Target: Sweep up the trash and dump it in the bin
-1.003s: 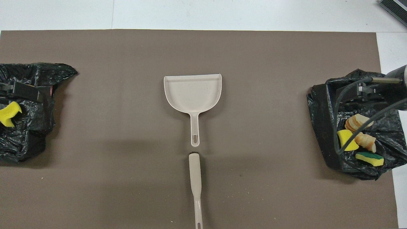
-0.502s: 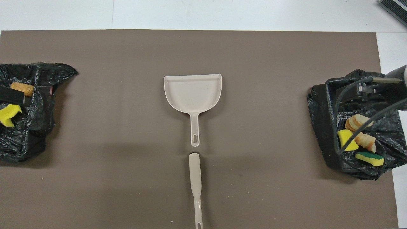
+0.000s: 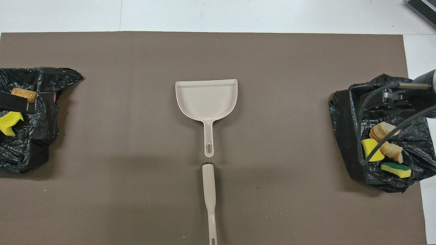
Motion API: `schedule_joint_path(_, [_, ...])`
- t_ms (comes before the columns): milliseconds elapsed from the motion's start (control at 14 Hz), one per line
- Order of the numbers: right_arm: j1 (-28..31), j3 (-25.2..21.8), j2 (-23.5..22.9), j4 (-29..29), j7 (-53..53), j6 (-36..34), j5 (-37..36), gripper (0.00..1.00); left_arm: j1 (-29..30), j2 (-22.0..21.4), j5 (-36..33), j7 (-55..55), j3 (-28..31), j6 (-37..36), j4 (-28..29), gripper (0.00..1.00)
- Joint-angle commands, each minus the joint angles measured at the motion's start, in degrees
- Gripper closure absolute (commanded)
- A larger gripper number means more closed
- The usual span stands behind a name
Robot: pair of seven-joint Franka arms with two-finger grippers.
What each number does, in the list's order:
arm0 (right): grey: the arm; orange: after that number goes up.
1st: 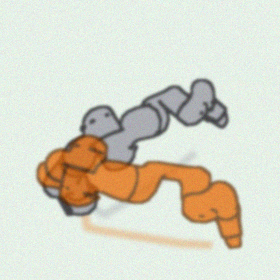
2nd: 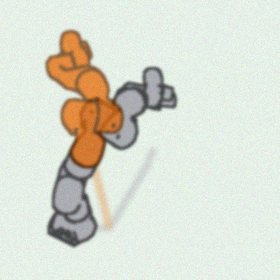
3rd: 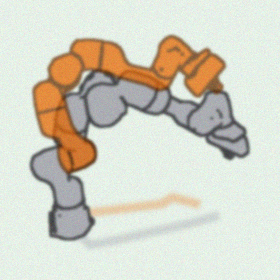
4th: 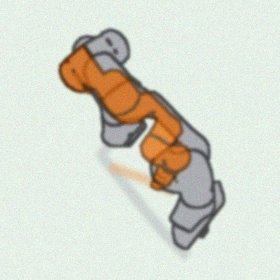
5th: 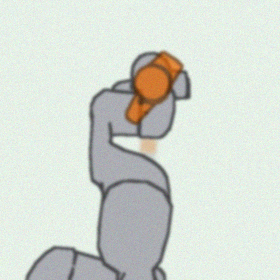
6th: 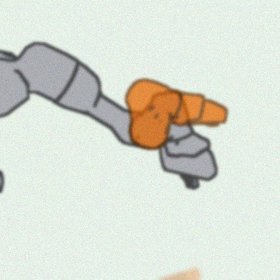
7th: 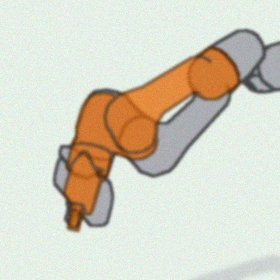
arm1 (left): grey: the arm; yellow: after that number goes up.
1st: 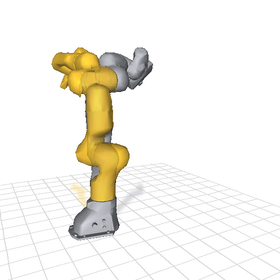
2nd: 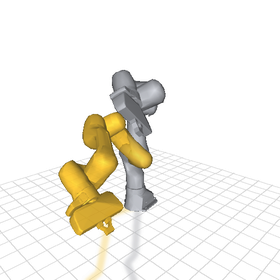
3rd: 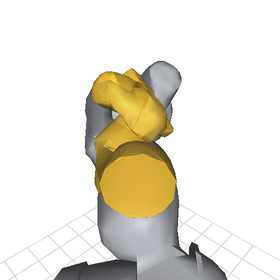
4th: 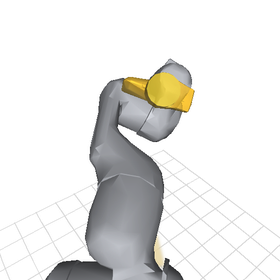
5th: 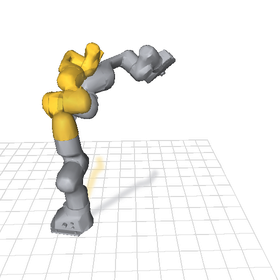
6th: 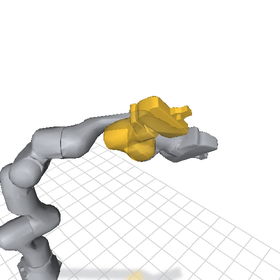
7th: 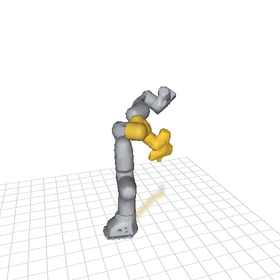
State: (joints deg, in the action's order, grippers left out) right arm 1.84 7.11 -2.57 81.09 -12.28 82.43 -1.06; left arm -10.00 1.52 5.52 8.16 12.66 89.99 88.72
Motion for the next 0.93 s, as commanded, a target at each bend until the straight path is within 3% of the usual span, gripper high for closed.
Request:
schedule_joint_path(0, [0.4,-0.2,1.5,2.1,0.7,1.5,1.0,0.00,3.6,-0.3,-0.4,-0.9,-5.0,-0.3,-0.4,0.00])
schedule_joint_path(287, [0.4,-0.2,1.7,2.5,1.1,1.6,1.0,0.00,5.3,-0.4,-3.3,-0.9,-8.8,-1.4,-0.6,0.00])
schedule_joint_path(430, [0.4,-0.1,1.7,2.5,1.1,1.6,1.1,0.00,10.8,-1.8,-5.3,-0.9,-16.3,-1.2,0.1,0.00])
schedule_joint_path(860, [0.4,-0.2,1.7,2.5,1.1,1.6,1.1,0.00,10.7,-3.4,-5.4,-0.9,-16.3,-1.6,2.7,0.00])
